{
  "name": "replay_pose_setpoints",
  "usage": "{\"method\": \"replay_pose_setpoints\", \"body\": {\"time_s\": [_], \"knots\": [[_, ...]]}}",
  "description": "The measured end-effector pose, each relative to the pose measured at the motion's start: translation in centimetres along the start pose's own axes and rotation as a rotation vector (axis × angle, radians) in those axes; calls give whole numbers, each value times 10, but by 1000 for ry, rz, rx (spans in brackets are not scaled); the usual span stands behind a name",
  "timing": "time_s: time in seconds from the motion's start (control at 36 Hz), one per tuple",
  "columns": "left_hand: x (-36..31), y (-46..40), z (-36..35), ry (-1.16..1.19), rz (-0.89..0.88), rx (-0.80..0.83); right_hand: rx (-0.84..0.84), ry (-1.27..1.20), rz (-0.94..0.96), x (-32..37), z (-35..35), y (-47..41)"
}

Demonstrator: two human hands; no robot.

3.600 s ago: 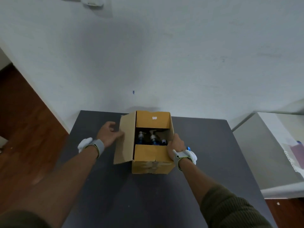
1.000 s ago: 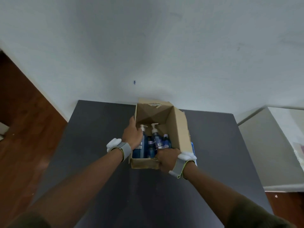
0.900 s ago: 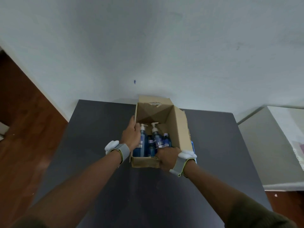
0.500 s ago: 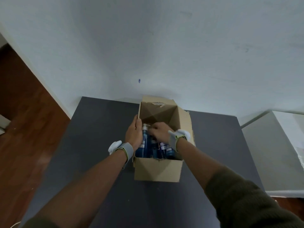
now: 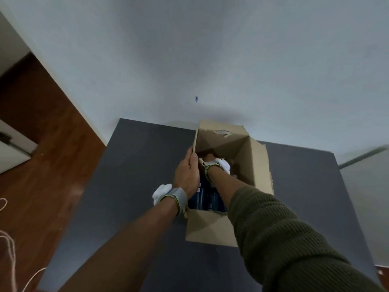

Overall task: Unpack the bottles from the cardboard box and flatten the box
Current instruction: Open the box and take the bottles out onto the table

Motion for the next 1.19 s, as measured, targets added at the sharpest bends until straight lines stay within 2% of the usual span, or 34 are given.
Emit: {"method": "replay_pose_setpoints", "body": {"time_s": [0.14,0.28,0.39,0.5,0.61,0.78,0.89,0.97,1.06,1.19], "knots": [[-5,1,-1,-14,4,6,-41,-18,48,-7,13,13],[-6,1,0,-18,34,10,-9,-81,116,-11,29,37],[-3,0,2,-64,32,30,-68,-186,208,-8,36,53],[-12,3,2,-63,35,32,-135,-184,325,-23,38,81],[-11,4,5,-35,44,11,-180,-333,377,-41,34,98],[-8,6,4,-19,36,19,-407,-569,467,-63,116,134],[-15,6,6,-73,30,-7,-683,-720,489,-85,197,157],[-16,7,7,-99,32,0,-850,-700,488,-97,238,162],[-19,7,7,-112,5,17,-918,-610,415,-107,260,145],[-22,10,7,-145,-15,20,-896,-508,272,-126,251,97]]}}
Point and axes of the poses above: each hand's wrist, its own y-axis away from the middle knuckle, its own z-axis out of the back of the hand, x = y × z, the point moved 8 cm from there along -y, towards the middle knuckle, and after that the axes turned 12 degrees about -z, right-handed, at the moved point
